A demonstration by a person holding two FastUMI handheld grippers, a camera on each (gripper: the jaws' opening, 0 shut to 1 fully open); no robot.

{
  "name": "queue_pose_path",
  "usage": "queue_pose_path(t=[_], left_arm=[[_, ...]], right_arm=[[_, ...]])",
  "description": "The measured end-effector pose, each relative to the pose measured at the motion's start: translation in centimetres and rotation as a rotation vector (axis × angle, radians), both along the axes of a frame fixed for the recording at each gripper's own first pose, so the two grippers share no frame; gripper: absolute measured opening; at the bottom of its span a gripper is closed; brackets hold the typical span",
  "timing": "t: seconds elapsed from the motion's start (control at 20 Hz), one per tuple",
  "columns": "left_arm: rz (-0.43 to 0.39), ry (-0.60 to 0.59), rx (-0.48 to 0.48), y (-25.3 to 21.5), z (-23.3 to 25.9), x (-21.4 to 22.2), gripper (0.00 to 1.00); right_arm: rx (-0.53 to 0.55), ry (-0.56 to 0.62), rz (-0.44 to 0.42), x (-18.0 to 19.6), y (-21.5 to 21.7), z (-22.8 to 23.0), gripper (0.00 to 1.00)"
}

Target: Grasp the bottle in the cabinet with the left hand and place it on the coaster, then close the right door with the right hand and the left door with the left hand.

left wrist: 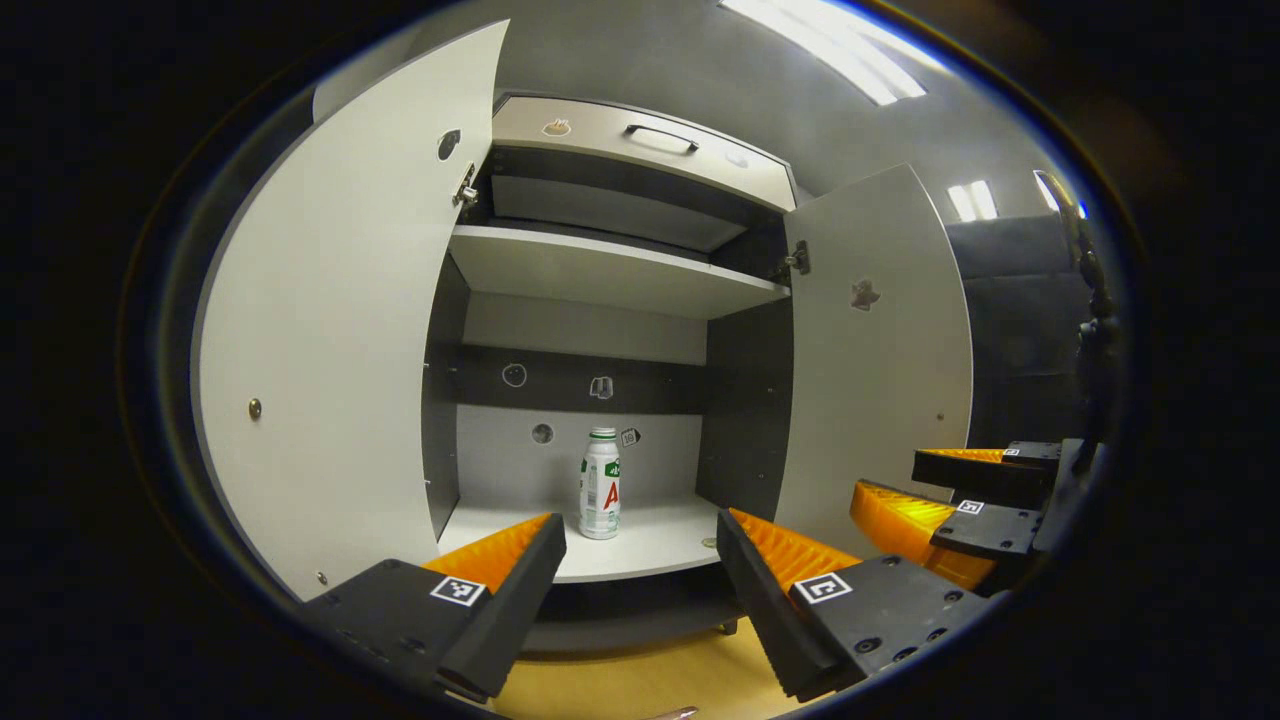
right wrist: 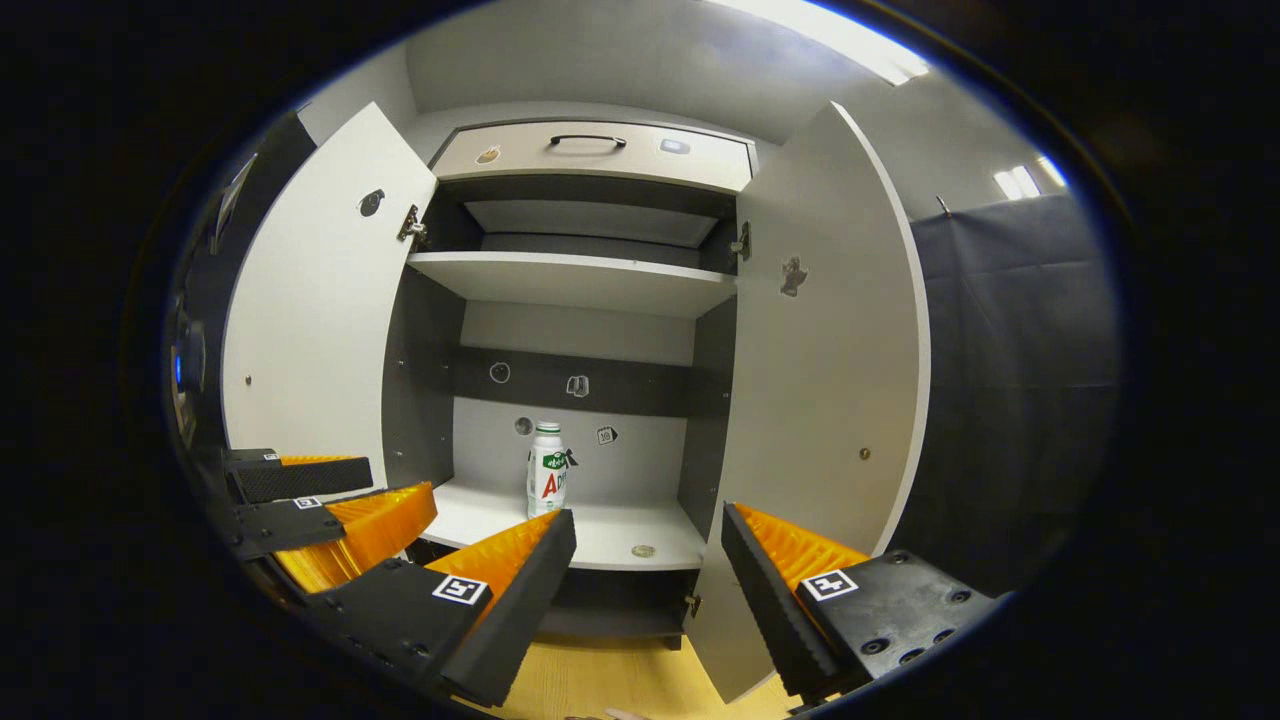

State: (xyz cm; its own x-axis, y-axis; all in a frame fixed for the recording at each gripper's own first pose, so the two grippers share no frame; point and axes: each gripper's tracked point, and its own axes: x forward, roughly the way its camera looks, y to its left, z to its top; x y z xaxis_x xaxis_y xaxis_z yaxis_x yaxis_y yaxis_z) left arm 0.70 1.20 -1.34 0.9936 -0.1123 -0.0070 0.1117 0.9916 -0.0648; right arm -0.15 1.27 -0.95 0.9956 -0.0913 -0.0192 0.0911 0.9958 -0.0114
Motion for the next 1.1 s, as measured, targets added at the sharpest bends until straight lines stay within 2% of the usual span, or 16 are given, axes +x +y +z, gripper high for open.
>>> queue_pose_path(t=[0.1, 0.25, 0.45, 0.8, 0.95, 1.1], left_arm=[[-0.003, -0.003, 0.014, 0.2, -0.2, 0.3, 0.96], [-0.038, 0.022, -0.015, 0.1, -1.3, 1.2, 0.96], [-0.036, 0.039, -0.027, 0.6, -2.3, 3.9, 0.96], [0.040, -0.005, -0.025, 1.0, -2.9, 13.2, 0.95], [0.063, -0.045, 0.026, 0.6, -2.9, 17.8, 0.95], [0.085, -0.033, 0.066, 0.5, -4.2, 22.0, 0.95]], right_arm=[[-0.005, 0.007, -0.008, 0.1, 0.3, -0.3, 0.98], [-0.011, 0.001, -0.020, 0.5, 0.5, -0.5, 0.98], [-0.023, -0.002, -0.016, 1.6, 0.3, -0.9, 0.98], [0.012, -0.033, 0.085, 6.7, -0.4, -1.4, 0.97], [0.026, -0.034, 0.122, 9.4, -1.0, -2.0, 0.97], [0.011, -0.009, 0.145, 11.6, -1.8, -3.5, 0.98]])
